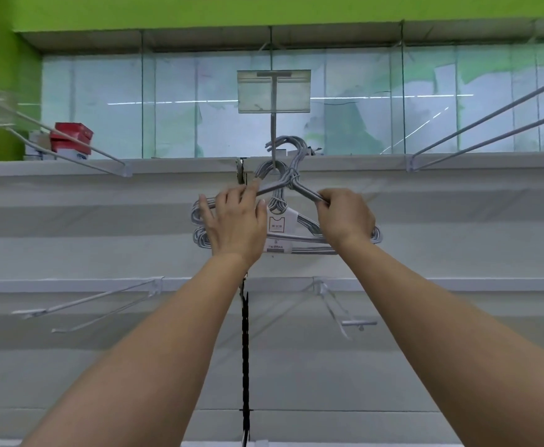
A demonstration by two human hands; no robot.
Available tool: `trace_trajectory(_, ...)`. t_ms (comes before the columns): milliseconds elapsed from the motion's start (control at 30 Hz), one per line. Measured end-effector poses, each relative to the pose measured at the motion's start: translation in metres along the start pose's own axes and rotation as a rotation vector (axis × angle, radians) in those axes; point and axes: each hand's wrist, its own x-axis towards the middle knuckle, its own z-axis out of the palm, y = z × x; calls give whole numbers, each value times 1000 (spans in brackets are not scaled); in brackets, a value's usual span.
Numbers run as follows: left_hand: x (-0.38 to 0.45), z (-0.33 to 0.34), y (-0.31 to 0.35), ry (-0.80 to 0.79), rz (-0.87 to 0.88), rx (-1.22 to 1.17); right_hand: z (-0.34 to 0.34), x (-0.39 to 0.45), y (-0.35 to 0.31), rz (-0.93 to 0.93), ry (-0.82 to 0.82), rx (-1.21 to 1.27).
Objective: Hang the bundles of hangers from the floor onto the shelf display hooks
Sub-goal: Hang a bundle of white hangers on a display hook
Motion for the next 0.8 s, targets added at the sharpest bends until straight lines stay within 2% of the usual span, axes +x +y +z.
trace_trajectory(133, 2, 11, -12, -22, -80, -35, 17, 1, -3, -67, -60, -22)
trace_trajectory(267, 8, 14, -21, -17, -74, -60, 27, 7, -2, -105, -112, -6)
trace_trajectory(500, 10, 28, -22, -77, -85, -94, 41, 19, 18, -171, -344, 117)
trace_trajectory(800, 17, 43, -23, -110, -118, -99, 59, 22, 25, -216, -256, -43)
